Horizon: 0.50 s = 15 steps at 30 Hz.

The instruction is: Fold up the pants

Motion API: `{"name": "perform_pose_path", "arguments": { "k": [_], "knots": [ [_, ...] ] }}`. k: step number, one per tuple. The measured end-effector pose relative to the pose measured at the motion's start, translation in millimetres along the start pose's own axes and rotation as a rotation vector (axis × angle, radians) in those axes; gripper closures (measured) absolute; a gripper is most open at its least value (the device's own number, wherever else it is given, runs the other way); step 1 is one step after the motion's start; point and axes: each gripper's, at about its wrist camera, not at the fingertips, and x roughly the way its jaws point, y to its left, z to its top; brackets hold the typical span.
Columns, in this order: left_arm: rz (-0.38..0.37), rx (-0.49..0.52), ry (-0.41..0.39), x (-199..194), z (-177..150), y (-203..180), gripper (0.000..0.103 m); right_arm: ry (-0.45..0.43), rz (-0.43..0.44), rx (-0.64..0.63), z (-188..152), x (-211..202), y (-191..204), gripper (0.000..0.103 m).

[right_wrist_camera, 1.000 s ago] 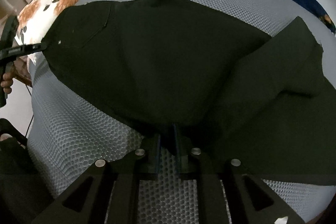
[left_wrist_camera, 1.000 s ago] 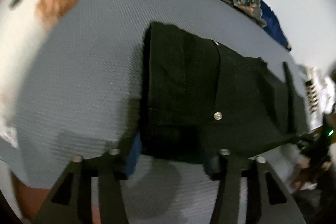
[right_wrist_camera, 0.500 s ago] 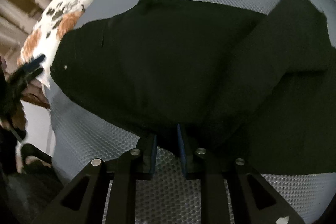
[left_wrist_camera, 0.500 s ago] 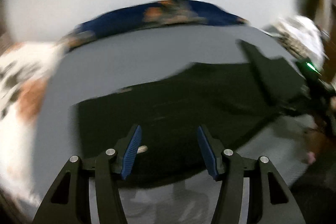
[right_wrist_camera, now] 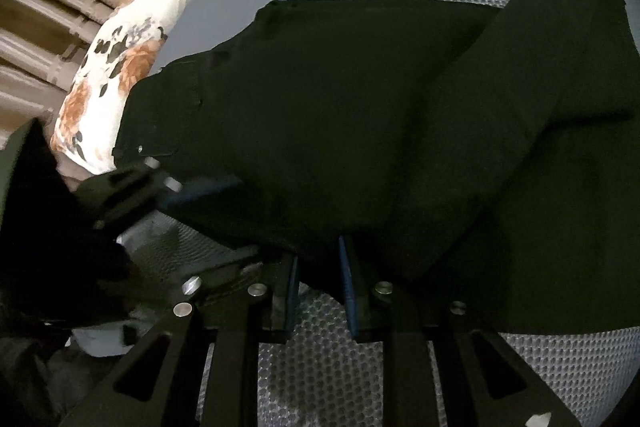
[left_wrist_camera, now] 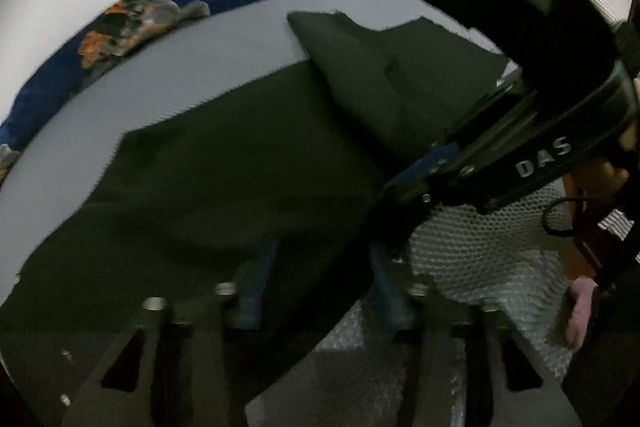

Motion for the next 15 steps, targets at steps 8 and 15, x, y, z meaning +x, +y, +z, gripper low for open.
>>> {"name": "perform_pose_path", "arguments": {
  "k": [8,15],
  "knots": [
    [-0.036,-0.062,0.017,8,-2,1,0.091,-0.109,0.01,-0.014,4,-66,-34,0.064],
    [-0.066,-0.134,0.006,0,-9,6,0.091,-0.342,-0.002,0.297,67,-109,-141,0.062]
  ]
}}
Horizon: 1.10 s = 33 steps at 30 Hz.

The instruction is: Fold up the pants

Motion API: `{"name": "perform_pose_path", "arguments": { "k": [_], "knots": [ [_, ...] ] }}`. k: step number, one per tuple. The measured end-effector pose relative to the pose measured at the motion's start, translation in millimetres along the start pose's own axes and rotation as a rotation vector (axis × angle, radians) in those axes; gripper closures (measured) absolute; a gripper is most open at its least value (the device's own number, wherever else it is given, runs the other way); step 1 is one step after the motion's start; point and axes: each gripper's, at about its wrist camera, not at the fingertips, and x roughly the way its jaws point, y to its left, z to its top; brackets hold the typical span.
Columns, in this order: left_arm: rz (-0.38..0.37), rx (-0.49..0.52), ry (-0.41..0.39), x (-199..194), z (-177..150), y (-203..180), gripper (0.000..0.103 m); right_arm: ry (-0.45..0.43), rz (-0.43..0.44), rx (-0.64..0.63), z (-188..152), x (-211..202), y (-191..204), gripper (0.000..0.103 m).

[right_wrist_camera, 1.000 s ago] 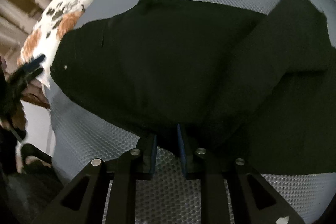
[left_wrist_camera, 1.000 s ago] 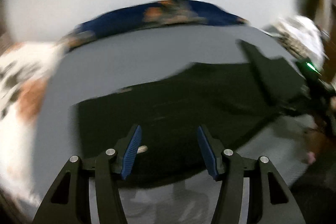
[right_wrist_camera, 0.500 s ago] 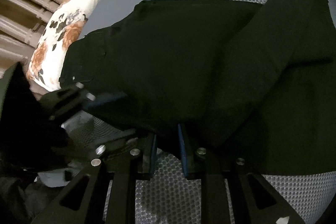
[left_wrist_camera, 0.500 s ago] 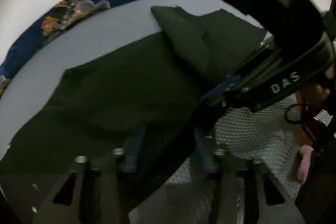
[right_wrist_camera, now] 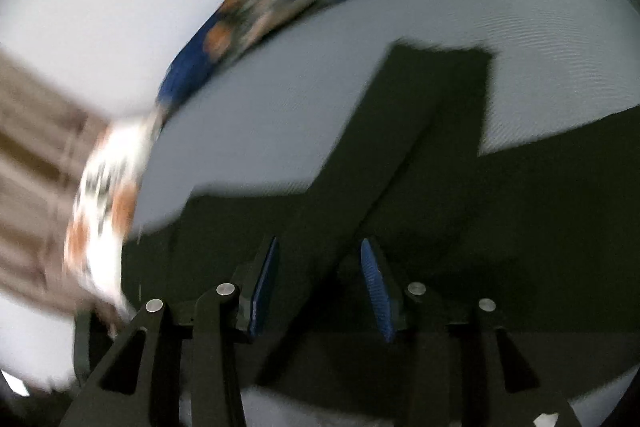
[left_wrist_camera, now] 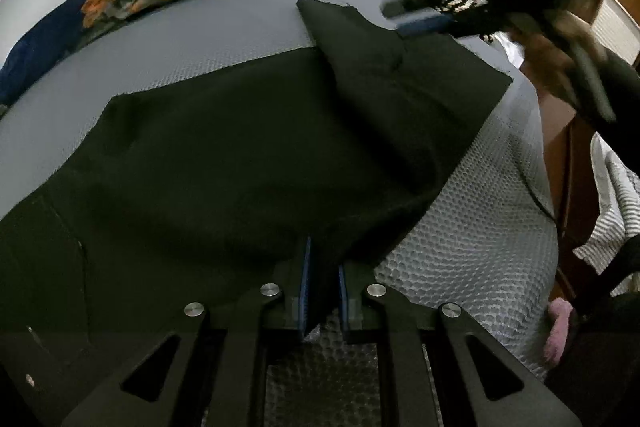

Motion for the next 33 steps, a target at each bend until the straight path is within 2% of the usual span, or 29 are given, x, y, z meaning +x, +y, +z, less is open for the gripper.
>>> {"name": "perform_pose_path", "arguments": {
  "k": [5,8,14,16,19,23,27,29,31,33],
  "knots": [
    [-0.013,-0.035,0.009,-1,0,3,0.091,-0.029,-0.016,0.17,52,29,-51,0.062],
    [-0.027,-0.06,0.013,0,1,7,0.091,-0.05,-0.021,0.231,74,44,-70,0.065],
    [-0.042,-0.084,0.032,1,3,12,0.091,-0.086,-0.035,0.239,109,63,-74,0.079],
    [-0.039,-0.088,0.038,2,3,13,0.091,-0.079,-0.04,0.234,116,68,-74,0.096],
    [-0.035,-0.093,0.041,2,3,12,0.091,-0.102,-0.072,0.196,116,58,-70,0.099],
    [-0.034,-0.092,0.038,2,2,11,0.091,-0.22,-0.127,0.112,101,-4,-52,0.1],
    [-0.033,-0.082,0.03,1,1,11,0.091,-0.305,-0.247,0.104,62,-77,-69,0.1],
    [-0.04,-0.08,0.029,1,-1,11,0.091,-0.31,-0.358,0.127,27,-109,-91,0.1],
    [-0.049,-0.08,0.025,0,-1,11,0.091,-0.279,-0.438,0.185,-9,-125,-118,0.1],
    [-0.058,-0.071,0.019,-1,-1,10,0.091,-0.252,-0.477,0.25,-39,-130,-141,0.101]
  ]
}}
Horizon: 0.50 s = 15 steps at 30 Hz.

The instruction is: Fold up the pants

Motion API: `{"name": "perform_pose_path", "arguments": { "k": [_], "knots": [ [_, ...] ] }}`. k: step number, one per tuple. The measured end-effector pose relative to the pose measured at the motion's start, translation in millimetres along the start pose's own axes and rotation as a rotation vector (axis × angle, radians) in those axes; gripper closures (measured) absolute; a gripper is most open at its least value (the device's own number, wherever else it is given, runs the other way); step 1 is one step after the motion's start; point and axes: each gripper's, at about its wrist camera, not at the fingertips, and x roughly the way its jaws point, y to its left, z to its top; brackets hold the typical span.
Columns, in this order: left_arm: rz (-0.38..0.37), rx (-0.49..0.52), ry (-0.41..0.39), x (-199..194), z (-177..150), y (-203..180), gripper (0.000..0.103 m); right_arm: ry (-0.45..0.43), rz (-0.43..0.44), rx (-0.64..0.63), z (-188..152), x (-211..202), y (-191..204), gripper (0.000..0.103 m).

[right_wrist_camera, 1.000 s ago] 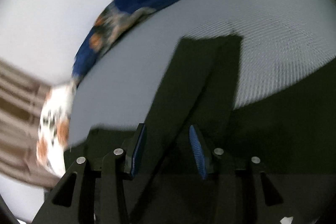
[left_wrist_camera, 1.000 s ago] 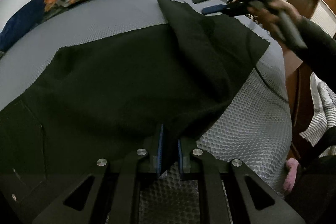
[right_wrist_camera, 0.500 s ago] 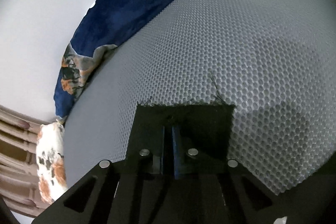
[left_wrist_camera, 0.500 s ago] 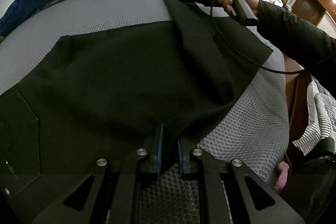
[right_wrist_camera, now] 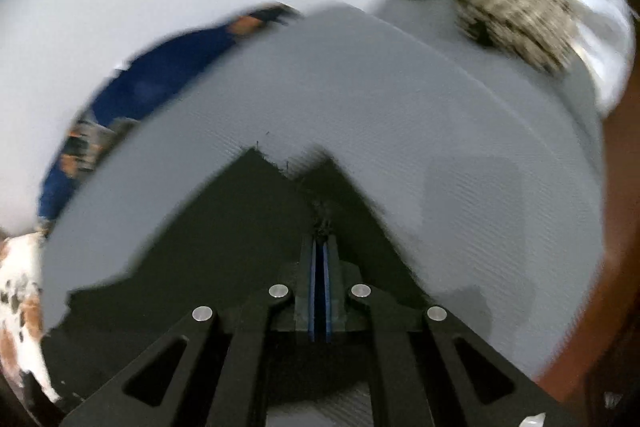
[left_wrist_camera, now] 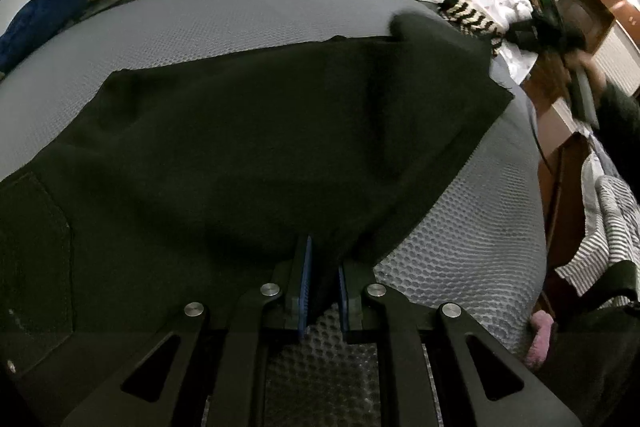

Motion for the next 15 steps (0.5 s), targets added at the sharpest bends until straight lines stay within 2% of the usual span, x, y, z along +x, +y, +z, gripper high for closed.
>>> {"name": "perform_pose_path", "arguments": {
  "k": [2,5,10,15],
  "knots": [
    [0.001,0.02,0.005,3,0,-3,0.09,0.036,-0.051,0.041,-27,7,-25,0.101],
    [0.022,0.053,0.016,7,0,-8,0.09,0.028,-0.067,0.086,-45,11,-40,0.101],
    [0.013,0.044,0.022,8,2,-5,0.089,-0.025,-0.071,0.071,-43,-4,-38,0.102],
    [0.043,0.064,0.025,9,2,-11,0.088,0.011,-0.091,0.052,-48,7,-42,0.101]
  ]
}}
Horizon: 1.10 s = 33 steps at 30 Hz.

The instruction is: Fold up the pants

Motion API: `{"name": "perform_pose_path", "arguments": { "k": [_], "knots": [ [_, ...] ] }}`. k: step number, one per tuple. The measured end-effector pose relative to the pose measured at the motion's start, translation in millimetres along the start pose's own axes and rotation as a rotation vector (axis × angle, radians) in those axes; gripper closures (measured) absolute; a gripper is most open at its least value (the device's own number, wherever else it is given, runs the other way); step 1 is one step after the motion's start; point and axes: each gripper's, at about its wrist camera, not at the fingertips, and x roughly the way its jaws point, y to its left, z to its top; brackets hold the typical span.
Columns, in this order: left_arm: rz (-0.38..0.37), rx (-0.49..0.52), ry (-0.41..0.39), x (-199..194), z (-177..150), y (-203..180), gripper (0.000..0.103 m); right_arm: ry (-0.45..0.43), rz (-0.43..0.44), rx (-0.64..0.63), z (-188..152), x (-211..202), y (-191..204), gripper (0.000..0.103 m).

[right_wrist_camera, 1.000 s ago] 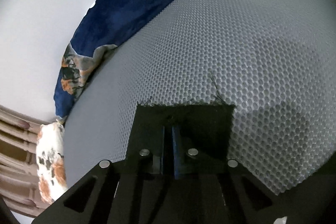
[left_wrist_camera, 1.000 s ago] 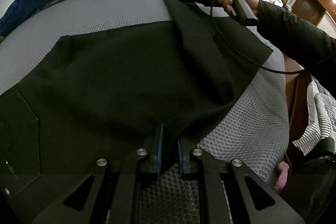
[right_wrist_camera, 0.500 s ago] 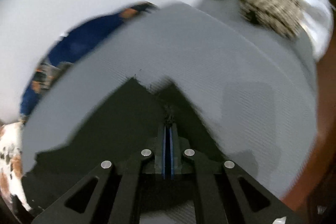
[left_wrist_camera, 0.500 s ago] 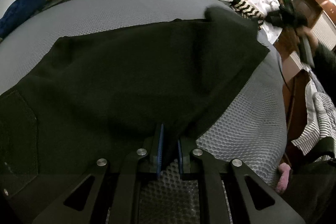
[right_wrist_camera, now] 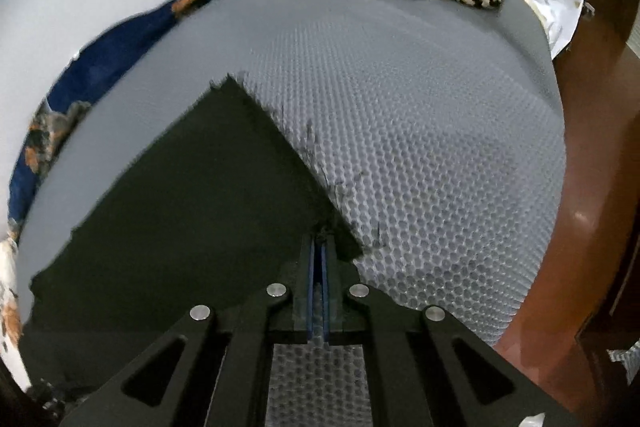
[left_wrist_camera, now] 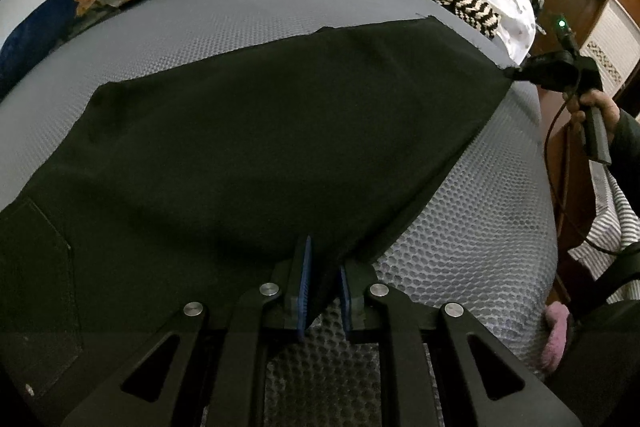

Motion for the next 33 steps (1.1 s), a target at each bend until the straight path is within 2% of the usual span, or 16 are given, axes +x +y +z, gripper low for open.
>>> {"name": "perform_pose_path", "arguments": {
  "k": [1,4,5,8,13,14,17,19,25,33],
  "knots": [
    [-0.001,-0.008,0.006,0,1,0,0.086,-0.001,-0.006,0.002,1,-1,0,0.1],
    [-0.019,-0.039,0.015,-4,4,4,0.079,0.031,-0.024,0.009,8,-5,-2,0.076],
    [-0.023,-0.045,0.019,-6,5,5,0.073,0.022,-0.028,0.003,13,-10,-2,0.076],
    [-0.036,-0.064,0.004,-16,6,10,0.064,-0.02,-0.019,-0.035,33,-24,-1,0.076],
    [-0.051,-0.12,-0.068,-40,13,23,0.056,0.011,0.161,-0.131,77,-20,27,0.076],
    [-0.048,-0.137,-0.079,-42,15,27,0.056,0.036,0.217,-0.157,89,-12,38,0.076],
    [-0.029,-0.229,-0.111,-50,21,44,0.055,0.104,0.296,-0.188,113,14,58,0.076],
    [-0.015,-0.278,-0.12,-52,22,54,0.055,0.14,0.308,-0.196,125,32,64,0.076],
    [0.054,-0.42,-0.116,-52,21,85,0.055,0.213,0.261,-0.242,149,79,71,0.076],
    [0.099,-0.48,-0.096,-47,25,100,0.055,0.217,0.258,-0.287,156,96,73,0.075]
  ]
}}
